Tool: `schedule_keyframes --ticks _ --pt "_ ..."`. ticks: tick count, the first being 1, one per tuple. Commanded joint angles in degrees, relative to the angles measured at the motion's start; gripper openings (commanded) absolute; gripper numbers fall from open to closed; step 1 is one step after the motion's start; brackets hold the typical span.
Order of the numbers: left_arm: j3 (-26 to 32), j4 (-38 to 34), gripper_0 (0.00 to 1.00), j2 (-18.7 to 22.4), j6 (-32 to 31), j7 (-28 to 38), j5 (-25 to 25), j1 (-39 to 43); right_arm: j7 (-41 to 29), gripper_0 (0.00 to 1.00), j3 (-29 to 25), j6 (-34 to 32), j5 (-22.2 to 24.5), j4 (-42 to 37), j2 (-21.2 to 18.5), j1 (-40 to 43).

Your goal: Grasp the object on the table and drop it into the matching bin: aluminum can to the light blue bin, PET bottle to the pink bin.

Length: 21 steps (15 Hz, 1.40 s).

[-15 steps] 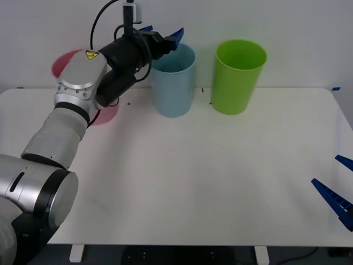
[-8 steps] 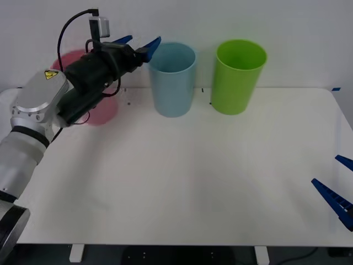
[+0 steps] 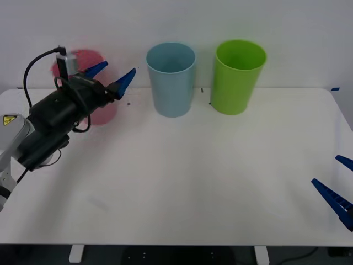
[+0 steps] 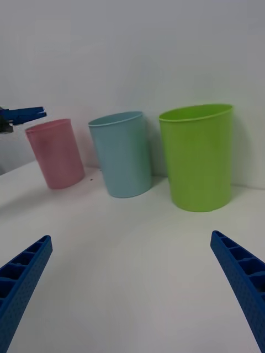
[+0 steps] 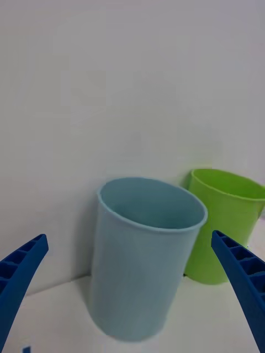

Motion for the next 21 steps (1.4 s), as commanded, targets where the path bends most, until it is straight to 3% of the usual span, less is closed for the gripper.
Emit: schedule_keyframes --ticks 1,10,14,21 --pt "4.7 -3.4 1.00 -0.1 -4.7 -4.2 -0.9 7.0 0.0 1.00 0.0 0.0 0.0 0.0 0.0 0.0" --pt "23.8 -6.7 1.00 -0.1 -29.0 -7.1 -7.4 22.5 0.0 1.00 0.0 0.0 0.0 0.0 0.0 0.0" --pt "27.9 -6.6 1.00 -0.1 -33.3 -7.1 -7.4 26.2 0.0 1.00 0.0 0.0 0.0 0.0 0.0 0.0" --pt "31.8 -6.9 1.00 0.6 -35.5 -7.2 -8.5 30.0 0.0 1.00 0.0 0.0 0.0 0.0 0.0 0.0"
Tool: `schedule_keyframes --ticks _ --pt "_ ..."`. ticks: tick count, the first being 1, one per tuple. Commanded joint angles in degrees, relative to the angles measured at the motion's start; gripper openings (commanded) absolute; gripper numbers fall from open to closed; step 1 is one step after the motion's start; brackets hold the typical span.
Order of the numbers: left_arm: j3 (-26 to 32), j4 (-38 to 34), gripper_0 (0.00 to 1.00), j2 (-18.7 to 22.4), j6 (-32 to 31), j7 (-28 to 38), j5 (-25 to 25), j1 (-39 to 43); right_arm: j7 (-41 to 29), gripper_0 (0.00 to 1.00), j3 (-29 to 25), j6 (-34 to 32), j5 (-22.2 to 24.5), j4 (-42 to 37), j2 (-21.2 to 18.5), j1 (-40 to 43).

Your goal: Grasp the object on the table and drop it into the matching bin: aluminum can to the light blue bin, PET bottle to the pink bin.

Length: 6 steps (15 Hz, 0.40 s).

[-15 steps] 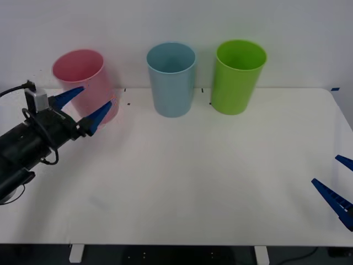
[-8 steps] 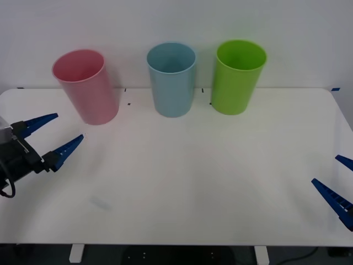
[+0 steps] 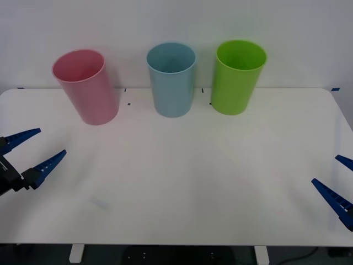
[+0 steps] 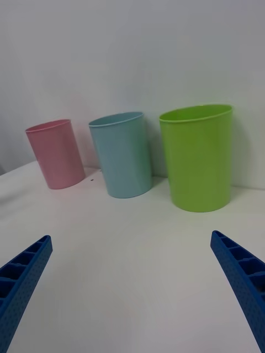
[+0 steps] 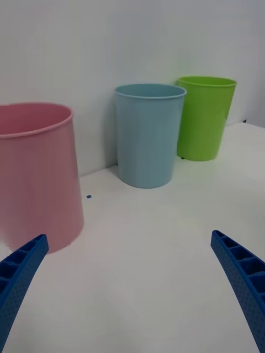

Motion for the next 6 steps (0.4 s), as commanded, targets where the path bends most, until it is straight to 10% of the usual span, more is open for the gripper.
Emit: schedule_keyframes --ticks 1,6 --pt "1.2 -0.1 1.00 1.1 -0.8 0.3 -1.3 1.3 0.0 1.00 0.0 0.0 0.0 0.0 0.0 0.0" --pt "1.2 -0.1 1.00 1.5 -0.8 0.4 -1.9 1.6 0.0 1.00 0.0 0.0 0.0 0.0 0.0 0.0"
